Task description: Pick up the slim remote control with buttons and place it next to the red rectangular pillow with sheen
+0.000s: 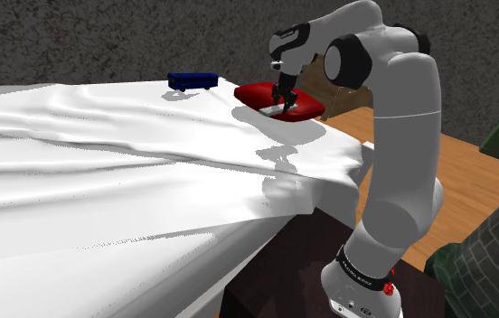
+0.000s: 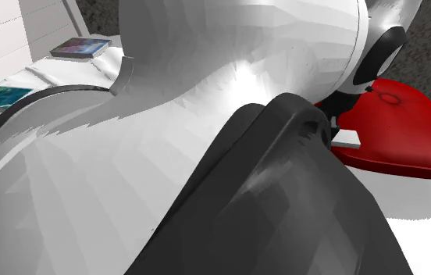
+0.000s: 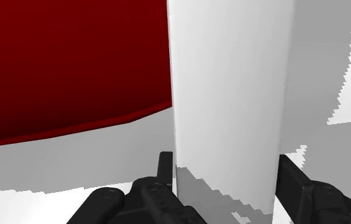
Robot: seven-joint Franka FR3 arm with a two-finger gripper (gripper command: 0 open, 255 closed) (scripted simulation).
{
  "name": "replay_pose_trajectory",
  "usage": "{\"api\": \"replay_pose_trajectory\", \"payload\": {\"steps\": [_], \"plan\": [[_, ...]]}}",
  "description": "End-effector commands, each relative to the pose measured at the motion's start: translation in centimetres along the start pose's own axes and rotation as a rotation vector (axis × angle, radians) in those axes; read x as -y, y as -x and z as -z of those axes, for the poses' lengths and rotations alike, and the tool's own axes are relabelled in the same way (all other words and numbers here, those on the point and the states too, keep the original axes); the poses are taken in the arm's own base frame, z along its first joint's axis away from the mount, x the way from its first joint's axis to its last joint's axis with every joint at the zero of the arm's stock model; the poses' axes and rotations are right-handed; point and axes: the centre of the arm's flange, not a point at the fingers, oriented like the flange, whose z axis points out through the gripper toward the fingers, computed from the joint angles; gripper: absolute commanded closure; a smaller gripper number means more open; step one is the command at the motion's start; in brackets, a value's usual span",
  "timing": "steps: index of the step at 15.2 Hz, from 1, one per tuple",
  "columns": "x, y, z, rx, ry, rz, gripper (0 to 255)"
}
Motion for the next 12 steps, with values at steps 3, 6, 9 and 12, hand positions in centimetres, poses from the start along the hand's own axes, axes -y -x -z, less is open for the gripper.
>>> {"api": "replay_pose_trajectory", "payload": {"steps": [3,6,9,12], "plan": [[0.1,-0.1,-2.1,0.0,0.001,0.0,255],[0.1,0.0,-3.7,0.0,0.001,0.0,255],[0.2,0.0,-5.3,0.0,0.001,0.0,255],[0.2,0.0,-6.9,0.0,0.001,0.0,255]]}}
